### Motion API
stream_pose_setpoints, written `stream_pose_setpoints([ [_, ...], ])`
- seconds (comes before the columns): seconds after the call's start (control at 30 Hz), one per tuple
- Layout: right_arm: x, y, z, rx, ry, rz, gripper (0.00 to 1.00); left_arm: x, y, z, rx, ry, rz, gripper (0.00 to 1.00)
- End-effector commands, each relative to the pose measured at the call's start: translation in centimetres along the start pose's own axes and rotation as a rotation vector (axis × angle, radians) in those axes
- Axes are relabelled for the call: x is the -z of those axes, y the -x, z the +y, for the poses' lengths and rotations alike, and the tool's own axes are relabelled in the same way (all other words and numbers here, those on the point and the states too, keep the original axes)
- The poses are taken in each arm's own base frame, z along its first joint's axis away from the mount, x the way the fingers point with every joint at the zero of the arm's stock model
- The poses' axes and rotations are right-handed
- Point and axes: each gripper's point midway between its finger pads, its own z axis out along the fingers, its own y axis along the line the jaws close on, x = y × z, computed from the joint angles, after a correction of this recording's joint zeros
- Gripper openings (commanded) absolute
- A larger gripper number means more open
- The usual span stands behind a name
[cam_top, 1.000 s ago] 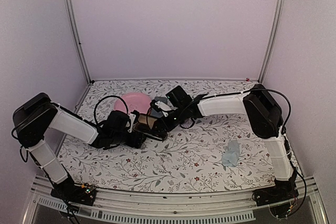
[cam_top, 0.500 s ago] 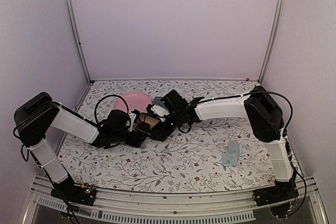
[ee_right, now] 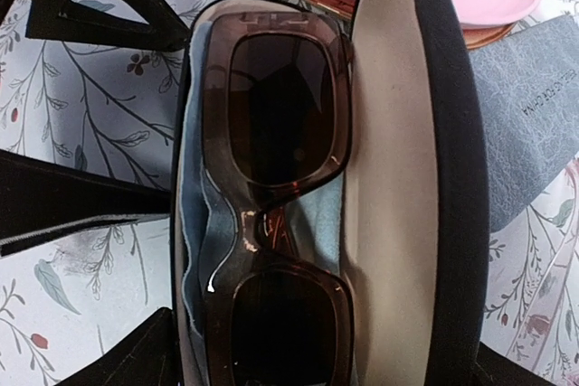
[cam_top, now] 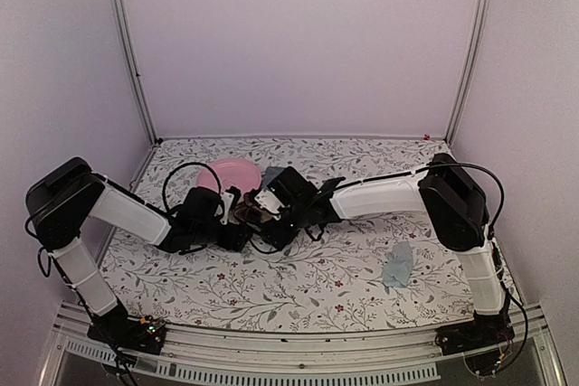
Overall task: Organize the sunglasses
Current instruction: Close the case with sunglasses at the center of the board.
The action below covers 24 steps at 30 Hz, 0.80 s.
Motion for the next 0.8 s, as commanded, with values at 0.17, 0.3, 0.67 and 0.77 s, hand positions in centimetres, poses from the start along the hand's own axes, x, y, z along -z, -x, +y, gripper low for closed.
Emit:
stream_pose_setpoints([
  [0.17,1.0,0.8,3.5,0.102,-0.040,-0.039,0.80,-0.4,-0.1,-1.2,0.087,-0.106,-0.024,0.79],
  [0.3,1.0,0.6,3.6,0.107,-0.048,-0.035,0.75,-0.4,-0.4,-1.2,0.094,-0.112,-0.021,0.79],
  [0.67,1.6,0.7,3.7,0.089,-0.044,-0.038,0.80,0.5,-1.2,-1.0,0.104,-0.112,-0.011,0.79],
  [0.77,2.3,1.0,3.7,0.070,-0.028,-0.049,0.86,1.4,-1.8,-0.8,0.112,-0.106,-0.004,0.79],
])
